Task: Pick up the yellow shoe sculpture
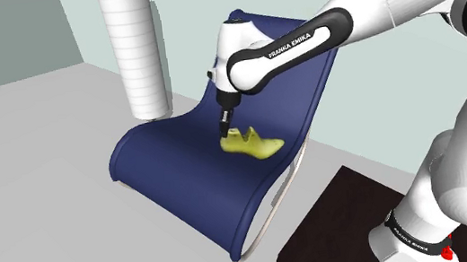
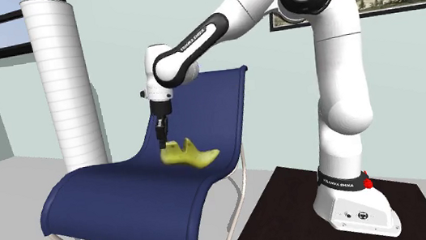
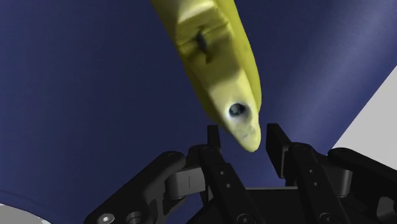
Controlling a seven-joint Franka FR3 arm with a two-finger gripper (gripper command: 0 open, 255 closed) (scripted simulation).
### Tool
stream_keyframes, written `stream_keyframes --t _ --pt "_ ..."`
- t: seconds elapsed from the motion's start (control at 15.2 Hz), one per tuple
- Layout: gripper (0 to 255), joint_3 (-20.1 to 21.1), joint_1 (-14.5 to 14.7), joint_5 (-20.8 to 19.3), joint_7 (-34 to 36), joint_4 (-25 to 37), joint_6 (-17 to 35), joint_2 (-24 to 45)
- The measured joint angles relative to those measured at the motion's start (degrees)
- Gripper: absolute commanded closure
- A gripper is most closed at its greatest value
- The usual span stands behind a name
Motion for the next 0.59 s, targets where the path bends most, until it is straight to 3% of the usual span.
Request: stream_keyframes --t 0.59 --pt "255 0.00 -0.05 0.32 -0.22 3.82 -6.37 -2.49"
